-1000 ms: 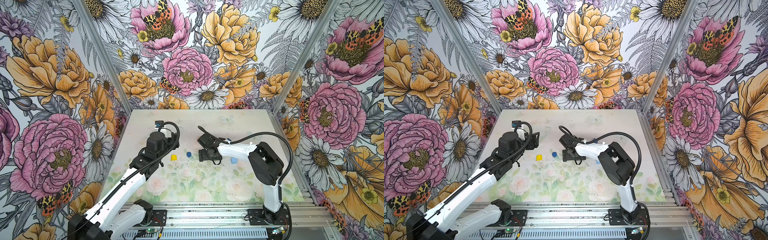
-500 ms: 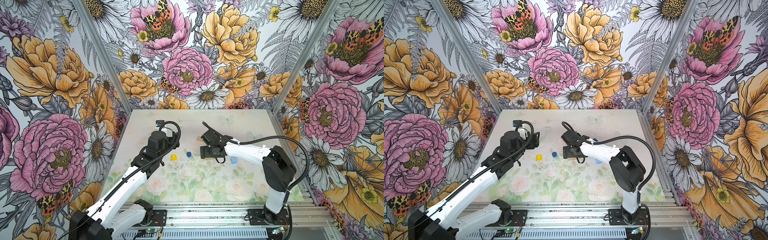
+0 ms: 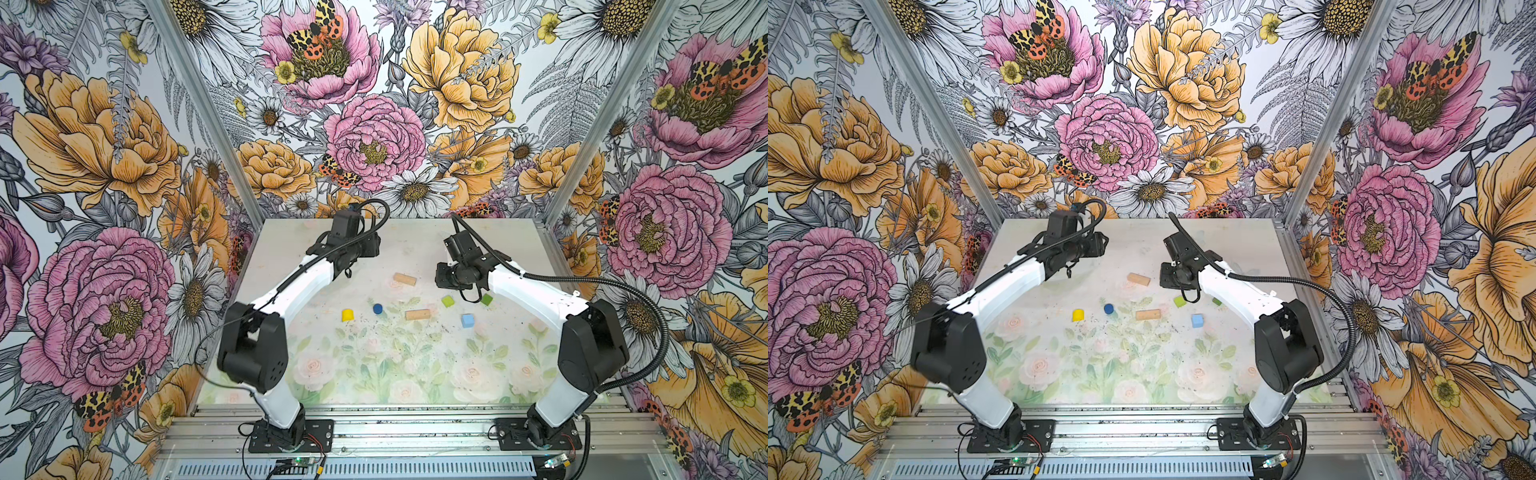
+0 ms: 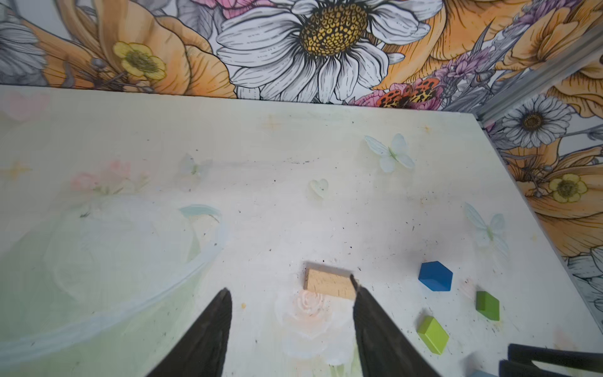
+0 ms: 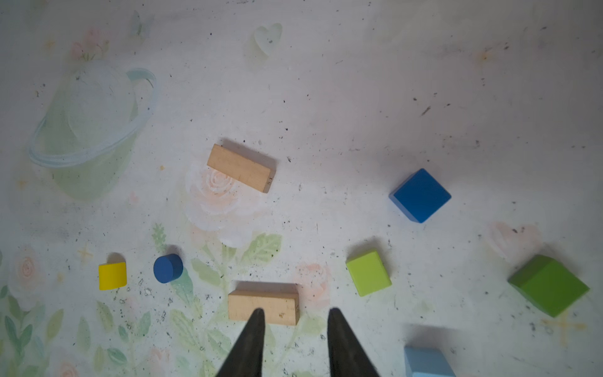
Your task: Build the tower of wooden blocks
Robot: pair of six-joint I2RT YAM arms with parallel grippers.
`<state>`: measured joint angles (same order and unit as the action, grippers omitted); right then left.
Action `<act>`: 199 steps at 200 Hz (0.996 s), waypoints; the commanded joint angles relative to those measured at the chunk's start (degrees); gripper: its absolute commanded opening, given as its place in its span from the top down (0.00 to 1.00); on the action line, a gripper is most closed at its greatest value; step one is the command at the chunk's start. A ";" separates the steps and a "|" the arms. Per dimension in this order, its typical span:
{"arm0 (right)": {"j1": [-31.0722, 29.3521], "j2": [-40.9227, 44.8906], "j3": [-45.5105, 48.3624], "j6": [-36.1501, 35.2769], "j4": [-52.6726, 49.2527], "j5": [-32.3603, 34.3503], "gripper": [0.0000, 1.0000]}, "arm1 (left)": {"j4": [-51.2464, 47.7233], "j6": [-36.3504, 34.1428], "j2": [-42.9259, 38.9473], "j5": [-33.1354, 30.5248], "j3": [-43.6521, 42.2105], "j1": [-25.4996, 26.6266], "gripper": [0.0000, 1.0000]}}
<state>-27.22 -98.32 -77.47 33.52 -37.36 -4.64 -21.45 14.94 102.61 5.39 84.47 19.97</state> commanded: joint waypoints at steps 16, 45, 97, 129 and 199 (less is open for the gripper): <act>3.06 -5.91 -2.79 1.11 9.51 -13.84 0.66 | -12.75 -2.03 14.56 11.78 14.96 -1.87 0.42; 3.27 -12.31 -6.47 2.52 11.32 -18.50 0.59 | -18.40 -3.74 23.99 15.38 24.65 -2.12 0.44; 3.41 -20.08 -11.18 4.77 12.39 -21.67 0.59 | -20.10 -4.13 31.63 17.73 29.55 -1.93 0.46; 3.48 -21.67 -10.97 5.90 12.93 -21.47 0.61 | -20.03 -4.15 33.14 19.02 29.48 -1.44 0.48; 3.66 -25.47 -12.55 6.60 13.62 -22.40 0.67 | -20.11 -3.67 35.27 21.20 29.55 0.42 0.60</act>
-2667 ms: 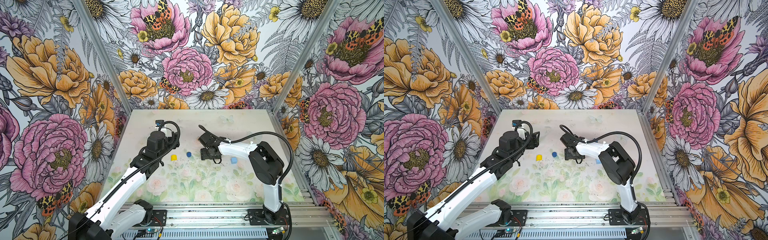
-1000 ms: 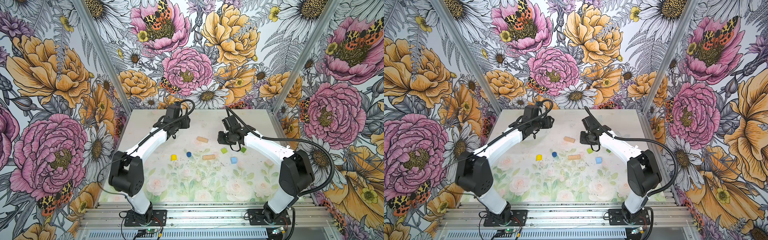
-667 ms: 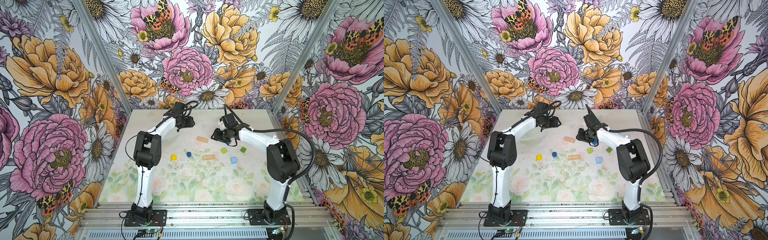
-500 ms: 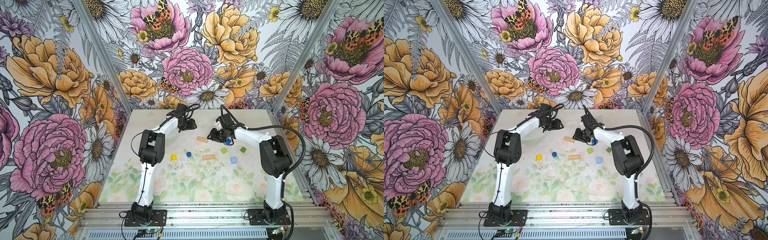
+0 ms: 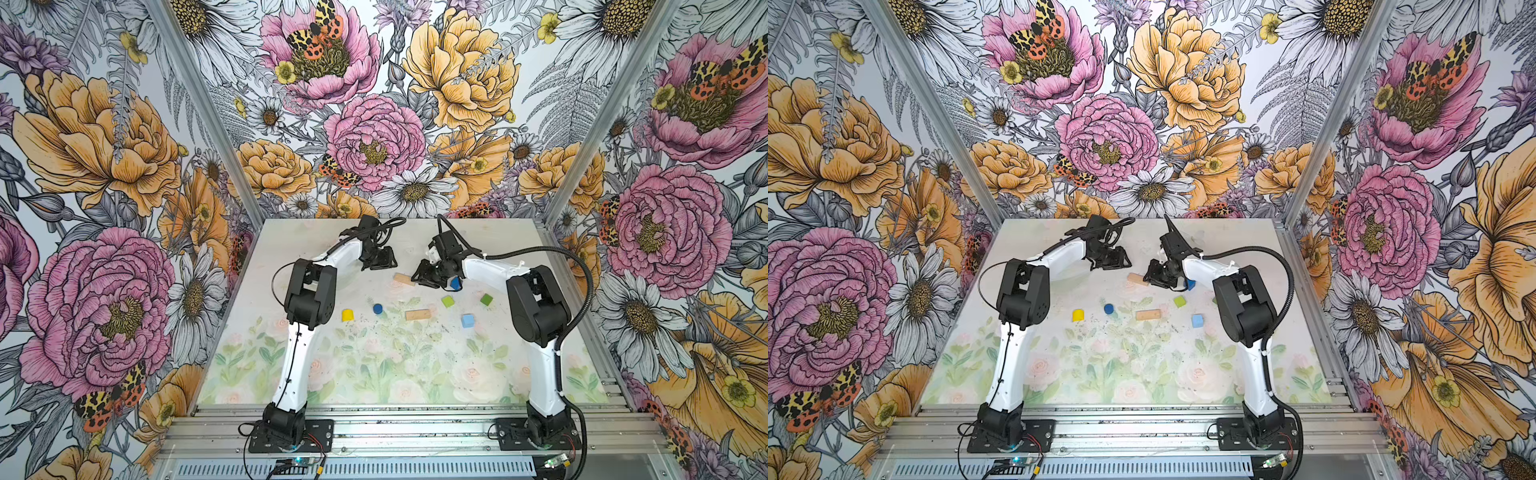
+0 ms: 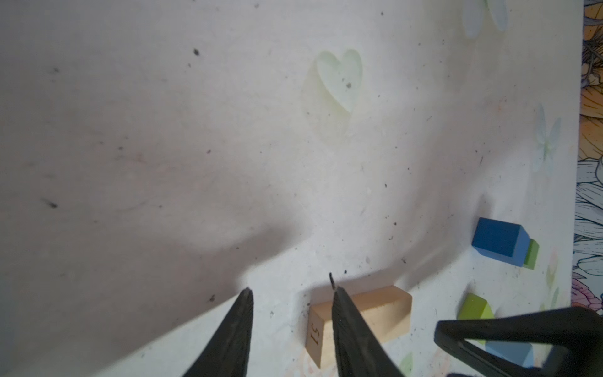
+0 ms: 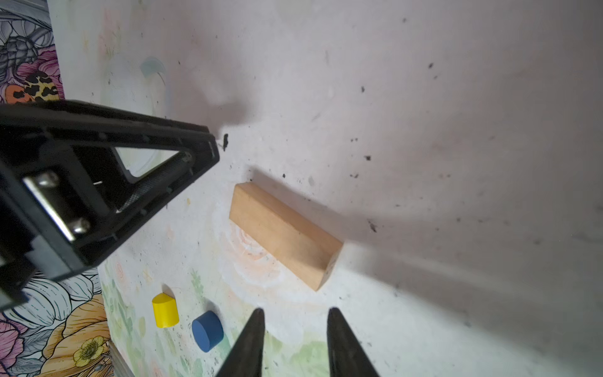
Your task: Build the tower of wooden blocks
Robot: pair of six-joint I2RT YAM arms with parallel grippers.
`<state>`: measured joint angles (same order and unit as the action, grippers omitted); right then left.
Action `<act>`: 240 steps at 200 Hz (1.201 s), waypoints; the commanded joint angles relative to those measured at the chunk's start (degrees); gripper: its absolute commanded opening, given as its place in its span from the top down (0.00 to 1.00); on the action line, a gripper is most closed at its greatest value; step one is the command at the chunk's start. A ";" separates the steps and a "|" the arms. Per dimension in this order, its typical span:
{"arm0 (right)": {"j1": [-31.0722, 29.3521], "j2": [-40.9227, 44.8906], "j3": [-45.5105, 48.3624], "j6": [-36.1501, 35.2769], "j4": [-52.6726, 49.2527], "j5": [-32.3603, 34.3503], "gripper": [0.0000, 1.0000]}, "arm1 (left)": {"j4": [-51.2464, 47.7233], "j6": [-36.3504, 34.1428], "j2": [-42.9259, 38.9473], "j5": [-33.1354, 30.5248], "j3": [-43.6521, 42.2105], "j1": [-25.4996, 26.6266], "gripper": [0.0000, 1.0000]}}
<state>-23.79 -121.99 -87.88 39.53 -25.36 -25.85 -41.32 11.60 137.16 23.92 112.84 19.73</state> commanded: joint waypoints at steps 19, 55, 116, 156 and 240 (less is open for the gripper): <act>0.41 -2.37 -2.43 0.73 1.61 -1.38 0.67 | -0.25 -0.31 0.61 2.79 0.56 1.01 0.62; 0.62 -2.99 -2.59 0.74 1.62 -1.14 0.67 | -0.68 -0.34 0.39 2.28 -0.29 1.28 0.64; 1.09 -3.63 -2.92 0.82 1.62 -0.96 0.67 | -0.78 -0.31 -0.72 2.35 -2.81 1.68 0.70; 1.18 -4.13 -3.19 0.93 1.63 -1.14 0.69 | -0.81 -0.21 -1.18 2.35 -4.27 1.81 0.77; 1.20 -4.55 -3.52 0.81 1.63 -1.14 0.69 | -0.76 0.22 -4.57 -0.06 -6.41 1.98 0.65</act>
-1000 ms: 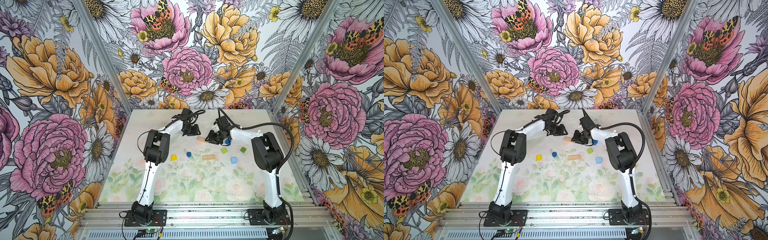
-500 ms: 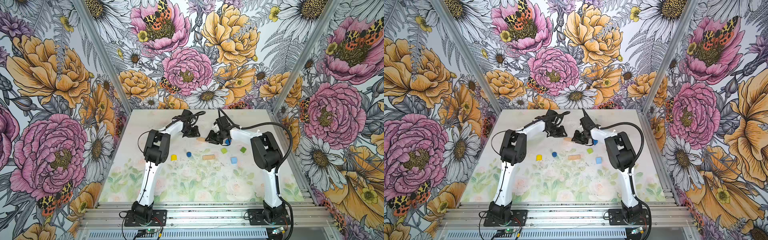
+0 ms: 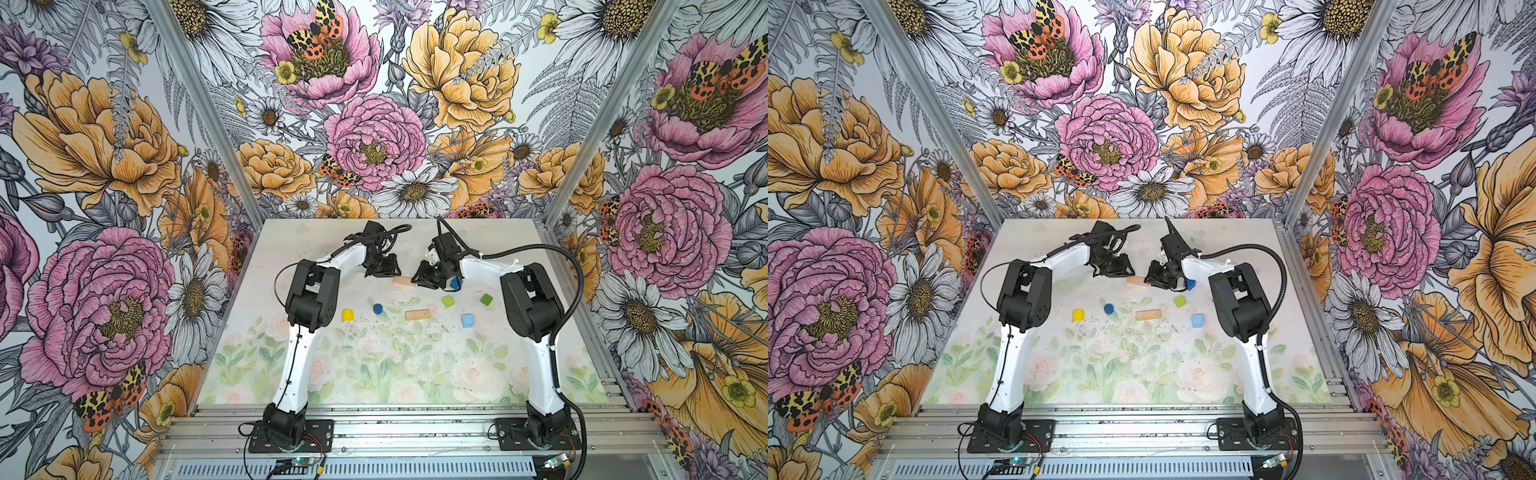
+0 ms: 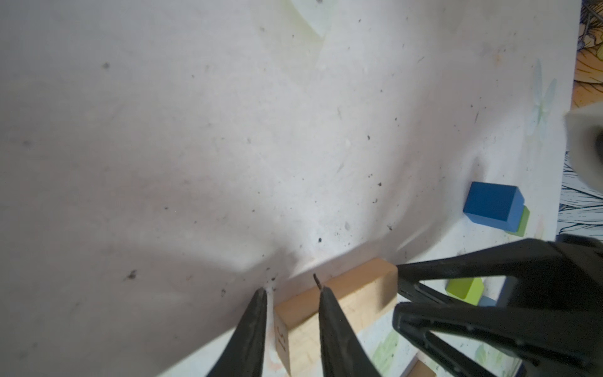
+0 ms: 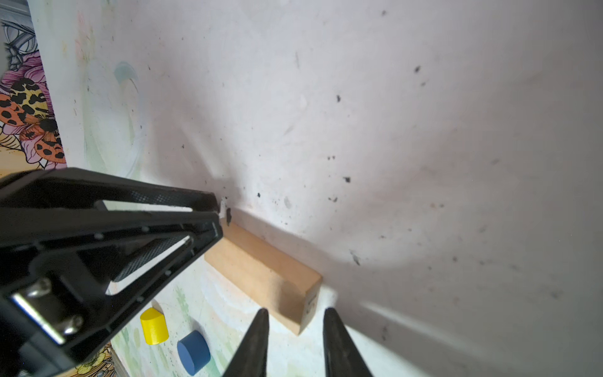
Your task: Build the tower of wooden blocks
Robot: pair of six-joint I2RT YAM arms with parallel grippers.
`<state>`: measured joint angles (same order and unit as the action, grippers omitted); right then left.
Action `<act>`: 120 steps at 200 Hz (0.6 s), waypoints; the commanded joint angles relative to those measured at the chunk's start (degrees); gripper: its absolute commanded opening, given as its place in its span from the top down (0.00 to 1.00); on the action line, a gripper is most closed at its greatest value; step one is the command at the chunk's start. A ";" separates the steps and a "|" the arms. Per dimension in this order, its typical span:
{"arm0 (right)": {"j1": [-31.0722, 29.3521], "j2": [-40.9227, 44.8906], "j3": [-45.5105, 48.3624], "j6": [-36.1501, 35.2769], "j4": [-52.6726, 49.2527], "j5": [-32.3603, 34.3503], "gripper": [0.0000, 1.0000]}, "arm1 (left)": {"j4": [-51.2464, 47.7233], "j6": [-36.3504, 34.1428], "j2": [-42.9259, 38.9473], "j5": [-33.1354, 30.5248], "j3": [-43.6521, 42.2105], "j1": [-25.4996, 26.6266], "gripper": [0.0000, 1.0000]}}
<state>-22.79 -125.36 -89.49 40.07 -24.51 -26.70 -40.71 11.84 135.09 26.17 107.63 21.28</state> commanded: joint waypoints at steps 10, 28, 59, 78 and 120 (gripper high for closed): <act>0.20 -1.20 -1.89 0.22 0.72 -0.31 0.69 | -1.38 0.09 -2.97 -2.83 -1.42 0.38 0.64; 0.24 -1.21 -1.99 0.16 0.78 -0.28 0.69 | -1.38 0.10 -3.81 -3.64 -1.82 0.30 0.63; 0.20 -1.46 -2.23 0.10 0.78 -0.28 0.69 | -1.39 0.14 -5.23 -4.37 -2.65 0.01 0.63; 0.20 -1.73 -2.48 0.18 0.67 -0.37 0.70 | -1.32 0.13 -5.75 -4.12 -3.24 0.02 0.65; 0.20 -2.17 -2.79 0.17 0.65 -0.56 0.72 | -1.37 0.23 -6.02 -3.54 -4.32 0.13 0.72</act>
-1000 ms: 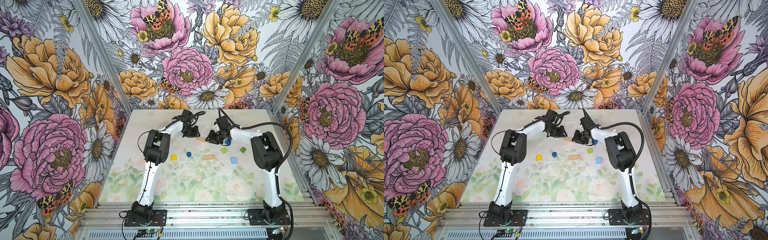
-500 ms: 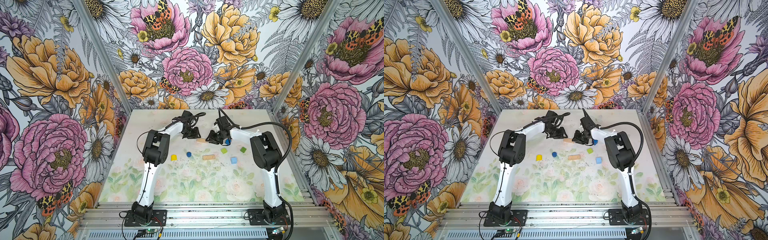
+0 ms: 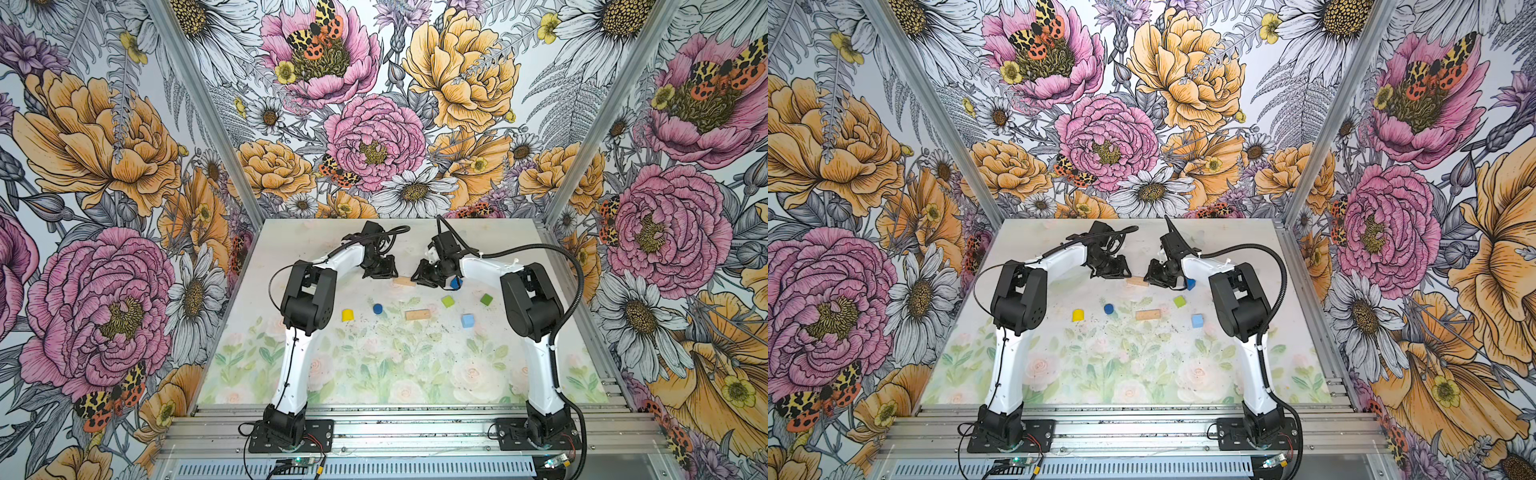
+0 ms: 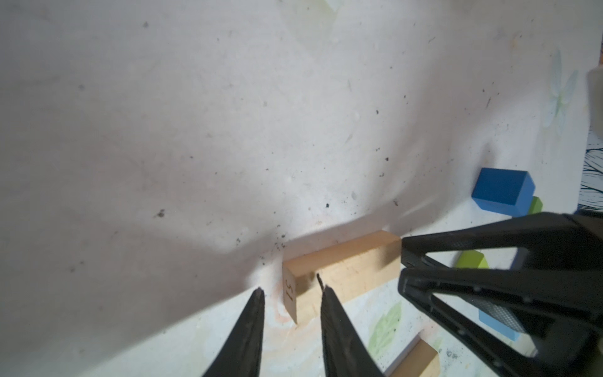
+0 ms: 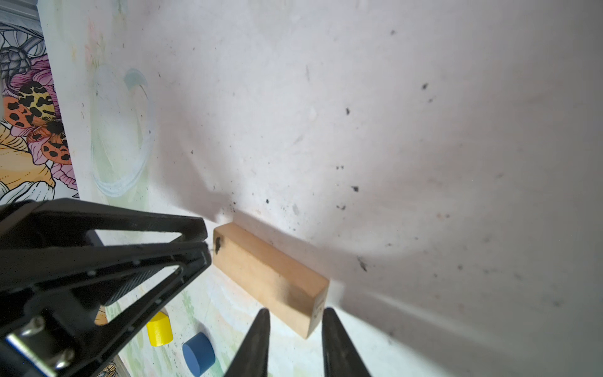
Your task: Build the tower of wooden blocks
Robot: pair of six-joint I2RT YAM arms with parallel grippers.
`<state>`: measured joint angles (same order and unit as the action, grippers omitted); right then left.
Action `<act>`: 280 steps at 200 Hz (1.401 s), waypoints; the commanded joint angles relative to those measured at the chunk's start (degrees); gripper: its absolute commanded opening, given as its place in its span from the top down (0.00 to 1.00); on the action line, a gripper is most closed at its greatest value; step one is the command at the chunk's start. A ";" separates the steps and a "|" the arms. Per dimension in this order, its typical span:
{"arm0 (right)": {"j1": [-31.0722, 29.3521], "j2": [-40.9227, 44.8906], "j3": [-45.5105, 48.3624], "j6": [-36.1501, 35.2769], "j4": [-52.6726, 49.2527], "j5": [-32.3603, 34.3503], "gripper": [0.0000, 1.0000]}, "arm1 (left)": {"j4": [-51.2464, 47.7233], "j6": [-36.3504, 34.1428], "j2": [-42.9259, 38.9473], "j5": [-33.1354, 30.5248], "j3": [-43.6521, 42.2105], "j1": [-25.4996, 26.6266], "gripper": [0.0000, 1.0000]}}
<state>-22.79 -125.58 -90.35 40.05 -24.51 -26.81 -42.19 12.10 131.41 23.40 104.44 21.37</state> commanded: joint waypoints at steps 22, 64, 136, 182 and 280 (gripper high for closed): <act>0.20 -2.17 -2.06 0.29 0.65 -0.63 0.74 | 0.16 0.03 -2.33 -0.38 -1.42 0.12 0.72; 0.13 -2.29 -1.94 0.35 0.67 -0.62 0.74 | 0.15 0.17 -1.91 0.13 -1.68 0.24 0.72; 0.20 -2.30 -1.51 0.33 0.63 -0.72 0.76 | 0.10 0.64 -1.10 1.06 -2.13 1.75 0.76; 0.15 -2.26 -1.00 0.21 0.67 -0.73 0.79 | 0.10 0.67 -1.26 1.50 -2.93 2.19 0.80; 0.07 0.41 2.89 -1.18 0.63 -0.43 0.85 | 0.09 0.90 -1.94 2.60 -4.62 4.97 0.86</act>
<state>-22.31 -126.28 -89.82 39.86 -23.64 -26.94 -41.74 12.73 130.58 23.83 101.86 23.35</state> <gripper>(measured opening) 0.150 0.142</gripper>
